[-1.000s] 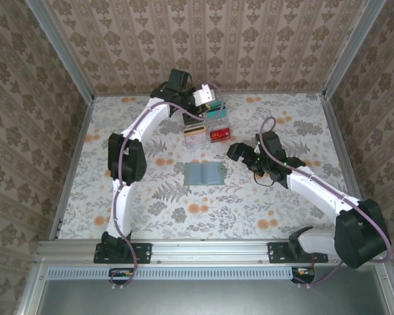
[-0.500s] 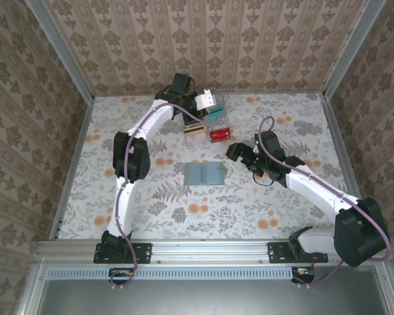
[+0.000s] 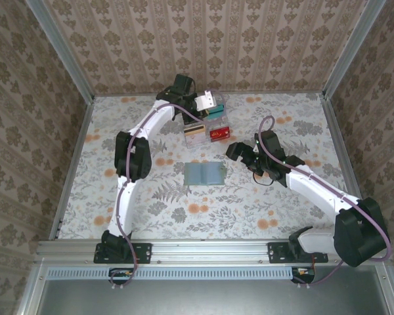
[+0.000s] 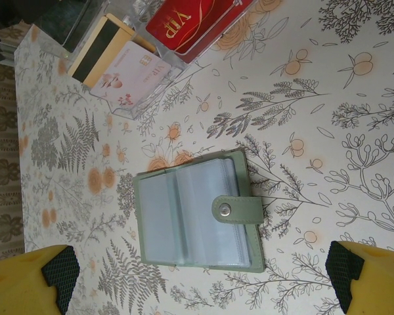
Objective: Take the credit cards out of the card holder
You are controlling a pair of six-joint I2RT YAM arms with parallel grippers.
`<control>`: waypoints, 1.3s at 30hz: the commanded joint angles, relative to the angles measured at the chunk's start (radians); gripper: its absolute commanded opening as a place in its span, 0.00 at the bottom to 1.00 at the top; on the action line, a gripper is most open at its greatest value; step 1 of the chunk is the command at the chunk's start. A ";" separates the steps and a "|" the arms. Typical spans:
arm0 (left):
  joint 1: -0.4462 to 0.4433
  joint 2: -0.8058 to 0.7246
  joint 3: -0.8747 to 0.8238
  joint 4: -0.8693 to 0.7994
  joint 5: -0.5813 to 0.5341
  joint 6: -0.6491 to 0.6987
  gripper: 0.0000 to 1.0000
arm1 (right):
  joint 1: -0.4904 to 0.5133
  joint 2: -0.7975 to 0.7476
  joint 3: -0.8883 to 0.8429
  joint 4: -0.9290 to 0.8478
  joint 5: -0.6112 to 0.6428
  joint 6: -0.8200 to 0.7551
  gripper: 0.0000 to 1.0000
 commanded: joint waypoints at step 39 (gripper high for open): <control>-0.026 -0.101 0.032 0.050 -0.089 -0.223 0.46 | 0.010 0.020 0.034 -0.028 0.019 -0.011 1.00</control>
